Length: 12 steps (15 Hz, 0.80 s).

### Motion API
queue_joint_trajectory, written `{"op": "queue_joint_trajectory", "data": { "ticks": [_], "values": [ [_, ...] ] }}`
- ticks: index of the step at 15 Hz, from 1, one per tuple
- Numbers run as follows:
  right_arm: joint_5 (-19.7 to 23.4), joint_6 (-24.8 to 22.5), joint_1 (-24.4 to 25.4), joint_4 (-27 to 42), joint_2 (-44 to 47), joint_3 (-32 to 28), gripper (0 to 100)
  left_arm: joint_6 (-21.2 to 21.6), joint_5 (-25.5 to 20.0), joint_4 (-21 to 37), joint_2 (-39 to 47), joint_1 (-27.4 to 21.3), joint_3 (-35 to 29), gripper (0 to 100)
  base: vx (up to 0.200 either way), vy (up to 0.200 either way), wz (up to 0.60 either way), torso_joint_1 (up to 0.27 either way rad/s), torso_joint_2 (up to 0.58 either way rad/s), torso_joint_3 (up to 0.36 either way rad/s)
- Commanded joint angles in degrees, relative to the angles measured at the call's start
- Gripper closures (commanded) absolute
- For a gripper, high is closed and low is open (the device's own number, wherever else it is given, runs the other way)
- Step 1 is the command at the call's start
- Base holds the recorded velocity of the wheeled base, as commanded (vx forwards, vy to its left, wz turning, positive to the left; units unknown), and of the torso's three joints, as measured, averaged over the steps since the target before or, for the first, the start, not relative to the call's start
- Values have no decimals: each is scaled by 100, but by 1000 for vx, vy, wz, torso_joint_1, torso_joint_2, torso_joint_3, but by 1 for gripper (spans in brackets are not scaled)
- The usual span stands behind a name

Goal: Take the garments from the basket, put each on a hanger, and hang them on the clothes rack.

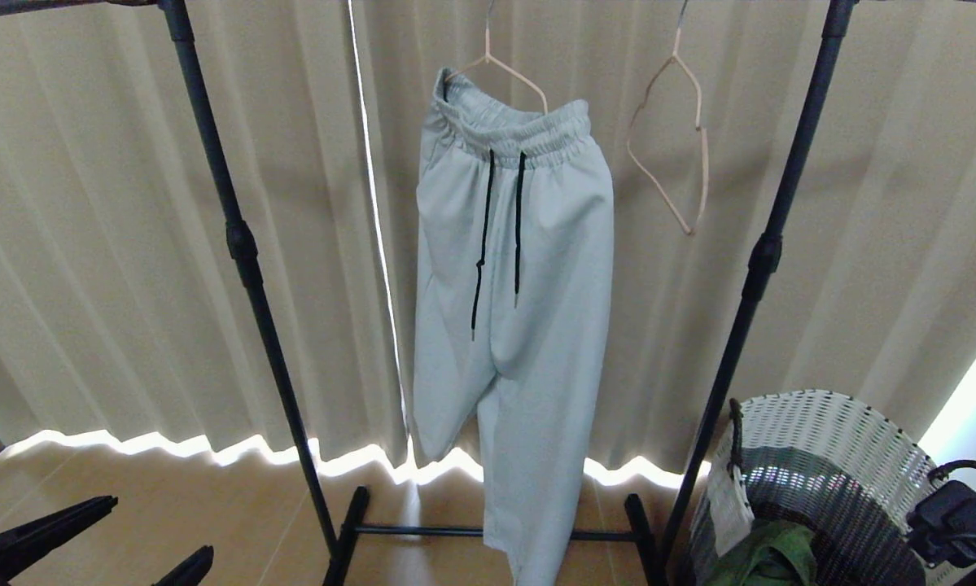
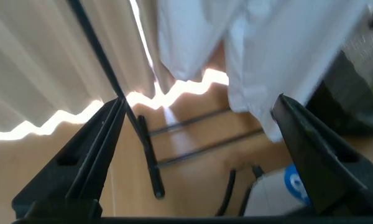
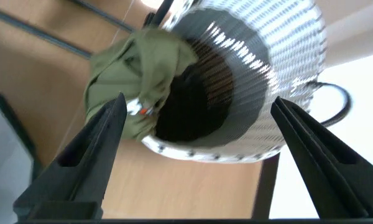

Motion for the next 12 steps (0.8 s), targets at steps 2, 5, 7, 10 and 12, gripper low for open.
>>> {"op": "queue_joint_trajectory", "data": {
  "ticks": [2,5,7,10,12],
  "values": [
    [-19,-60,-107,43,241,-182,0,28,2,-6,-100,52,-146,0,0,0,0,0,0,0],
    [-54,-385,-107,43,795,-270,0,28,2,3,-170,52,-287,0,0,0,0,0,0,0],
    [-45,-535,-116,-10,1384,-402,0,36,2,3,-205,52,-278,0,0,0,0,0,0,0],
    [8,-526,-116,-89,2351,-560,0,28,2,3,-205,43,-260,0,0,0,0,0,0,0],
    [-1,-535,-90,-388,2579,-578,0,28,-7,3,-205,34,-243,0,0,0,0,0,0,0]
  ]
}}
